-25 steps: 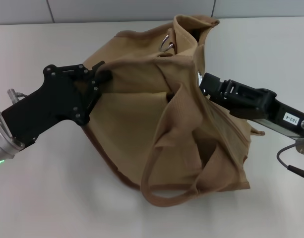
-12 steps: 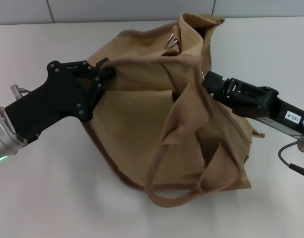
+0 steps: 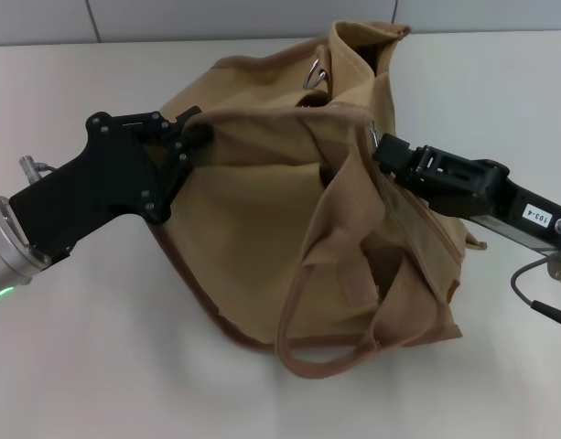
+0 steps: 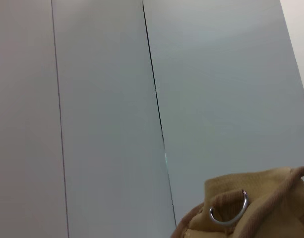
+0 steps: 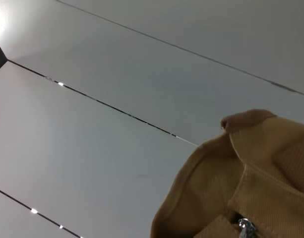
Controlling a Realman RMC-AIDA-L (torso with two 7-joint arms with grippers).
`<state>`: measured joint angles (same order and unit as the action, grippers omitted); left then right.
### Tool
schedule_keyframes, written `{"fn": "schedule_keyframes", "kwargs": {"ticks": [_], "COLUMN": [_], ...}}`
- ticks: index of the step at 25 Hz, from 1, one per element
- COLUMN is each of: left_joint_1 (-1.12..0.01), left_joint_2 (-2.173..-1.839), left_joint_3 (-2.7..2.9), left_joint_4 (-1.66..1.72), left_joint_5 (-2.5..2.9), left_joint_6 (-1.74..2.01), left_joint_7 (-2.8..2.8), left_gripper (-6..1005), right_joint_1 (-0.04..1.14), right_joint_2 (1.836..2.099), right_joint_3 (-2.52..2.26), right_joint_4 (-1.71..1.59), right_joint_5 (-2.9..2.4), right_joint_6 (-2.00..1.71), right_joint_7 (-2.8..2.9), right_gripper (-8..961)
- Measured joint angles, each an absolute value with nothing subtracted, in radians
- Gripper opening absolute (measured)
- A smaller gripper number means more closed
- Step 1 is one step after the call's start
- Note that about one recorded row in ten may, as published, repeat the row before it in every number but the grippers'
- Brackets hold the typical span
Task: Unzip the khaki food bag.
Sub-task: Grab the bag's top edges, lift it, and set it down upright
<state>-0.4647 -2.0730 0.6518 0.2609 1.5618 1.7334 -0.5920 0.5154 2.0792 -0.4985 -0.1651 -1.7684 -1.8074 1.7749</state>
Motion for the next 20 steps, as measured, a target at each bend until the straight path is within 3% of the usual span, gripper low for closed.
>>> {"fn": "schedule_keyframes", "kwargs": {"ticks": [20], "left_joint_1": [-0.465], "left_joint_2": [-2.074], "left_joint_3": [0.653], "left_joint_4": [0.261], "left_joint_5": [1.567], "left_joint_6": [1.772], "left_joint_7": [-0.59], "left_gripper": [56], "right_joint_1": [0.527], "right_joint_2": [2.082], "right_joint_3": [-0.506], "right_joint_4": [-0.164], "right_joint_5": [-1.768], "right_joint_6": [-1.75], "right_joint_7": [1.773], "right_gripper": [95]}}
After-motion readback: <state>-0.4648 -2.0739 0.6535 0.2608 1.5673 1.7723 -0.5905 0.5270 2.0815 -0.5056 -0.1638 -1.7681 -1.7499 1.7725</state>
